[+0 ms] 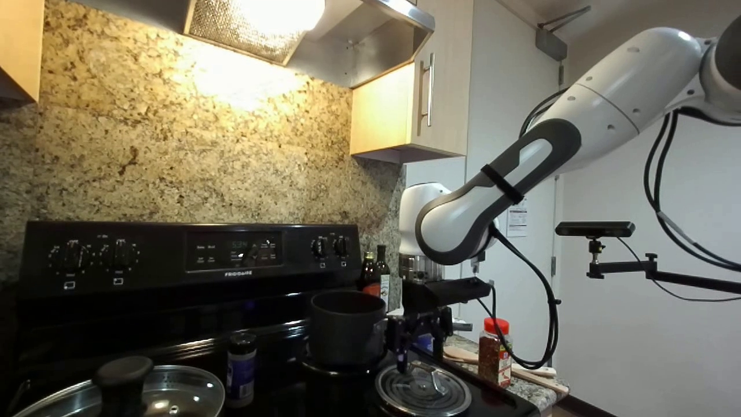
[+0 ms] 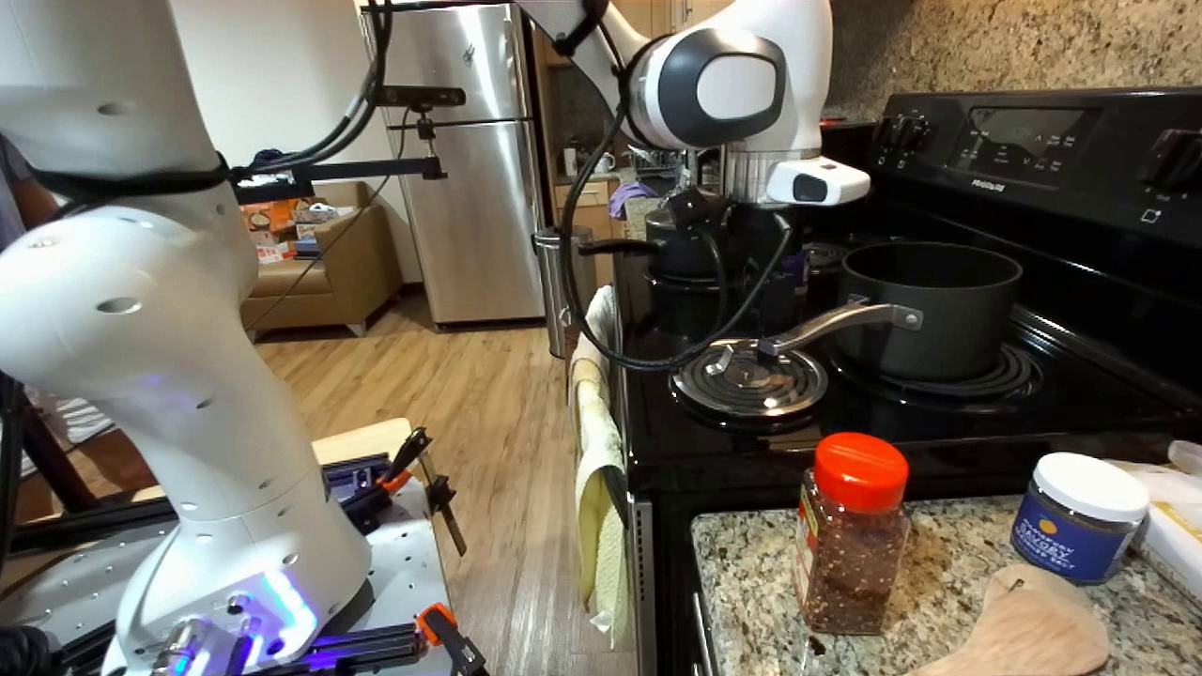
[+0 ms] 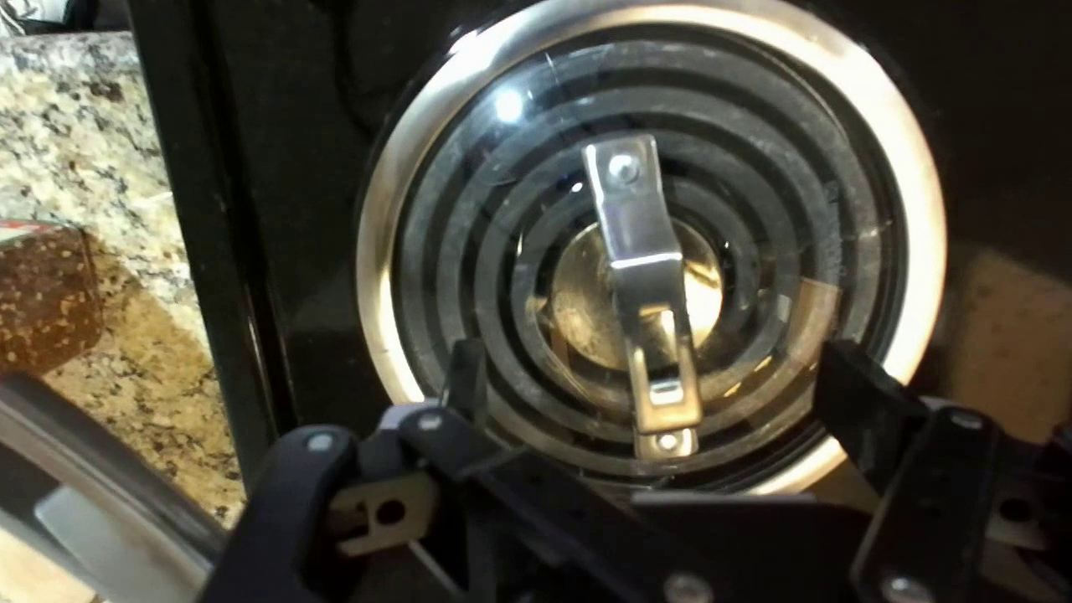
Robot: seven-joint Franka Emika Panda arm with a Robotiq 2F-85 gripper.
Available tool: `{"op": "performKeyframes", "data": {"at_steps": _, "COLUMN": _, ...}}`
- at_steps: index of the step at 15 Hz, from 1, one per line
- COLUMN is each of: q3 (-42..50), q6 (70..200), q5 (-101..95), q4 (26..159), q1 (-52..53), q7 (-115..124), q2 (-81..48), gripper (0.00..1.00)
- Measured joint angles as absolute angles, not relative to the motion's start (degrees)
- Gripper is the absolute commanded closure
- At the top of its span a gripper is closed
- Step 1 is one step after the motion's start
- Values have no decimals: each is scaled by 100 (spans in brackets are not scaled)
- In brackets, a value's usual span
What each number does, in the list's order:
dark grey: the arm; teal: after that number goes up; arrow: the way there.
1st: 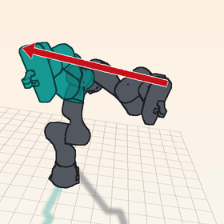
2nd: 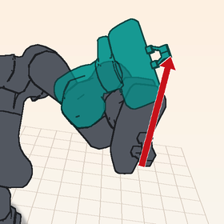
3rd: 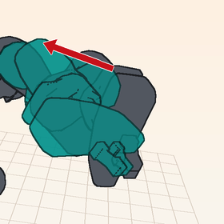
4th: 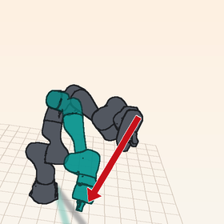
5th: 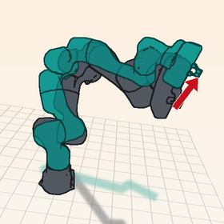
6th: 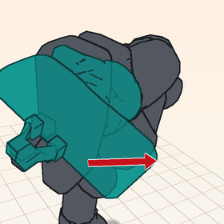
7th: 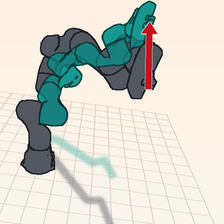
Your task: Cover the grey pot with the pot on the stove
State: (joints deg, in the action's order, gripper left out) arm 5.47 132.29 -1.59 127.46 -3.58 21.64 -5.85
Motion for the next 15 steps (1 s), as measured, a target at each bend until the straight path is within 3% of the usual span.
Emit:
{"op": "performKeyframes", "data": {"at_steps": 11, "q3": 535, "q6": 13216, "q5": -154, "q4": 12475, "q1": -352, "q7": 1609, "q2": -897, "gripper": 98}}
{"op": "performKeyframes", "data": {"at_steps": 15, "q3": 532, "q6": 13213, "q5": -140, "q4": 12458, "q1": -351, "q7": 1597, "q2": -900, "gripper": 95}}
